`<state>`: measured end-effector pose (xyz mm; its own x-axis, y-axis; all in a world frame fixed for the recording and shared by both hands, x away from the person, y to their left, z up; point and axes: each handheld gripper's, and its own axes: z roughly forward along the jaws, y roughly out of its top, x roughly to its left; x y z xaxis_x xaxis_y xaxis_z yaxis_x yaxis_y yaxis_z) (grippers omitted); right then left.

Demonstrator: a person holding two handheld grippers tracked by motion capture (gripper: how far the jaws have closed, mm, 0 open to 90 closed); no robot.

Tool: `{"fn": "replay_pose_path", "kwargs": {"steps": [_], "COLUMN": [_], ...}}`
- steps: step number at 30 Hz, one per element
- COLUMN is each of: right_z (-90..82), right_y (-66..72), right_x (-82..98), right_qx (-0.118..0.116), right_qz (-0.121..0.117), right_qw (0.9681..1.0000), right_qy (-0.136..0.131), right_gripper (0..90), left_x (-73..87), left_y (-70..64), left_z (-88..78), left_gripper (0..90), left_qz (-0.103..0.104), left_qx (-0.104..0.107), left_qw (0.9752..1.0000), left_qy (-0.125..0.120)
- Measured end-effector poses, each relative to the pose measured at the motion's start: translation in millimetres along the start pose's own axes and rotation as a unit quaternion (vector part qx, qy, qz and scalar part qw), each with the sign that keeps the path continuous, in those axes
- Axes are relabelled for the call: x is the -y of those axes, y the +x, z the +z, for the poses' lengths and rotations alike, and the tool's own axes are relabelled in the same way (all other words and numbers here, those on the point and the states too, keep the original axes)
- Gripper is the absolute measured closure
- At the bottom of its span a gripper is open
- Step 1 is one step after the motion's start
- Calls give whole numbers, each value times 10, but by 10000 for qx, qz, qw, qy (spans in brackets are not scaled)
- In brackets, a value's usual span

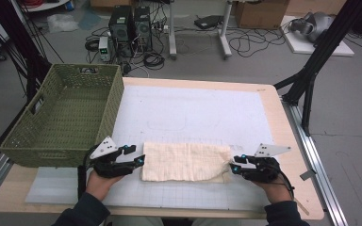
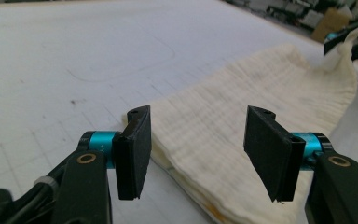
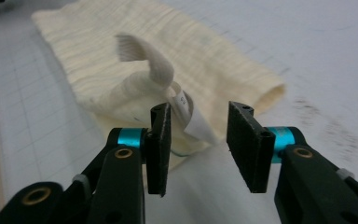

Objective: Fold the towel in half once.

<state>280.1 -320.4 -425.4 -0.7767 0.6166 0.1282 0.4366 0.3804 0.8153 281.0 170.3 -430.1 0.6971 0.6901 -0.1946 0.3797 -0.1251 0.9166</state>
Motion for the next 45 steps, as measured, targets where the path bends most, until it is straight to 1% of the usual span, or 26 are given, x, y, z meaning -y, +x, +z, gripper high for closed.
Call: {"fn": "replay_pose_path", "kwargs": {"steps": [1, 3, 6, 8, 12, 15, 16, 18, 19, 20, 21, 24, 26, 27, 29, 30, 31, 32, 33, 34, 35, 37, 38, 40, 43, 45], "right_z": [-34, -83, -131, -127, 15, 158, 189, 270, 313, 363, 403, 597, 684, 714, 756, 752, 745, 739, 728, 719, 711, 693, 682, 639, 621, 640], "right_y": [-28, -71, -80, -87, -117, -159, -173, -212, -237, -259, -276, -303, -304, -305, -320, -324, -320, -310, -299, -293, -270, -220, -197, -161, -118, -98], "right_x": [1, -7, -43, -72, -147, -227, -248, -304, -331, -355, -371, -408, -393, -378, -346, -342, -345, -344, -345, -344, -344, -354, -358, -371, -407, -435], "right_qx": [84, 208, 262, 362, 665, 885, 933, 1001, 1004, 977, 953, 780, 681, 645, 637, 617, 617, 616, 577, 402, 384, 461, 531, 637, 838, 1013], "right_qz": [103, 184, 194, 171, 156, 174, 169, 203, 207, 280, 285, 229, 147, 162, 164, 175, 176, 110, 93, 97, 28, -150, -264, -347, -479, -535], "right_qw": [9999, 9993, 9986, 9982, 9973, 9957, 9952, 9946, 9945, 9947, 9949, 9964, 9966, 9961, 9947, 9950, 9948, 9947, 9946, 9953, 9951, 9941, 9937, 9947, 9940, 9925], "right_qy": [-88, -239, -411, -436, -282, -227, -228, -207, -201, -186, -156, 235, 443, 578, 793, 768, 788, 822, 854, 876, 914, 971, 947, 735, 506, 437], "right_gripper": [572, 560, 551, 539, 527, 514, 504, 502, 502, 502, 502, 506, 512, 513, 515, 524, 556, 598, 695, 795, 842, 859, 860, 862, 863, 863], "left_x": [-13, -36, -81, -122, -193, -248, -257, -271, -270, -267, -254, -206, -183, -177, -171, -168, -158, -147, -133, -123, -121, -131, -143, -178, -215, -235], "left_y": [13, 38, 92, 129, 183, 212, 223, 256, 268, 279, 291, 299, 306, 315, 321, 324, 318, 302, 293, 292, 292, 298, 297, 311, 326, 334], "left_z": [7, 44, 126, 200, 371, 488, 527, 604, 642, 668, 707, 773, 789, 791, 794, 792, 792, 787, 783, 774, 765, 734, 713, 665, 636, 635], "left_gripper": [413, 415, 424, 425, 427, 436, 436, 435, 434, 434, 434, 435, 437, 438, 473, 508, 581, 652, 765, 830, 852, 863, 865, 867, 866, 866], "left_qz": [0, 30, -46, -78, -185, -231, -234, -284, -318, -338, -343, -301, -255, -261, -254, -188, -77, 69, 102, 130, 124, 186, 171, 184, 196, 214], "left_qx": [-58, -132, -233, -245, -299, -319, -366, -394, -408, -415, -440, -460, -469, -446, -433, -386, -358, -397, -314, -308, -313, -417, -500, -621, -781, -858], "left_qw": [10000, 9999, 9997, 9995, 9990, 9985, 9983, 9972, 9966, 9961, 9950, 9917, 9900, 9898, 9899, 9895, 9890, 9890, 9895, 9899, 9903, 9912, 9924, 9943, 9947, 9944], "left_qy": [4, 62, 112, 167, 265, 375, 399, 563, 638, 703, 831, 1159, 1304, 1327, 1329, 1382, 1433, 1425, 1404, 1378, 1348, 1244, 1110, 852, 644, 581]}}
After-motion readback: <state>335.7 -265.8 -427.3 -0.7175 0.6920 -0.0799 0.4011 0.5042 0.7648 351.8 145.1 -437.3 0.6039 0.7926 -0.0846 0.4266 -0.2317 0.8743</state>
